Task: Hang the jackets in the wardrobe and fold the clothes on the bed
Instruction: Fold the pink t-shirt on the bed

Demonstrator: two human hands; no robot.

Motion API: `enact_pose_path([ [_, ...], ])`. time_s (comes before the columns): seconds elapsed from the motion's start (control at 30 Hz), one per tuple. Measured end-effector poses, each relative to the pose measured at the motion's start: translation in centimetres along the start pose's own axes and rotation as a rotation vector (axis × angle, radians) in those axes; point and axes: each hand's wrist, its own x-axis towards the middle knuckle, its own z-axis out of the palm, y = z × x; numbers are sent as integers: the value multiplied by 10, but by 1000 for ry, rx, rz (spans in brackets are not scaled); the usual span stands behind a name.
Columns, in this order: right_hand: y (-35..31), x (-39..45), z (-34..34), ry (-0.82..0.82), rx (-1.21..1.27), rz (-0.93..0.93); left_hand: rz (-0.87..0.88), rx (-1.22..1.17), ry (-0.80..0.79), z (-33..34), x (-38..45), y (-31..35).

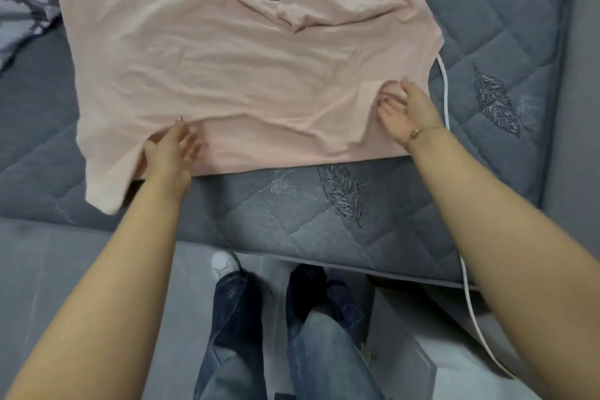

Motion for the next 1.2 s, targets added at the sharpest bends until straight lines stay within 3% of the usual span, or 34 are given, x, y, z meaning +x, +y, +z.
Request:
enact_pose_path([
  [0.1,9,8,-5,-17,-181,35,55,319,-130,-15,12,-4],
  [0.23,48,-10,-31,41,-462,-136,328,643,-2,-59,6,-19],
  [0.33,92,-31,-39,22,-637,-100,462,729,127,-99,13,-26],
  [0.4,122,-41,-31,-13,-706,-61,453,721,250,-123,25,-25],
  [0.53,169,-52,11,-92,-939,-118,186,679,396,-156,66,-6],
  [0.73,216,-56,103,-216,-1564,-714,172,675,169,-164,100,31],
  [0.8,229,-52,138,-282,-1656,-811,151,574,78,-170,102,40],
  [1.07,270,-16,234,-625,-1983,-825,94,612,-130,-196,113,63],
  [1.13,271,-12,242,-707,-1990,-791,192,646,-187,-201,114,74],
  [1.2,269,-12,243,-759,-1898,-755,412,724,-263,-206,112,83],
])
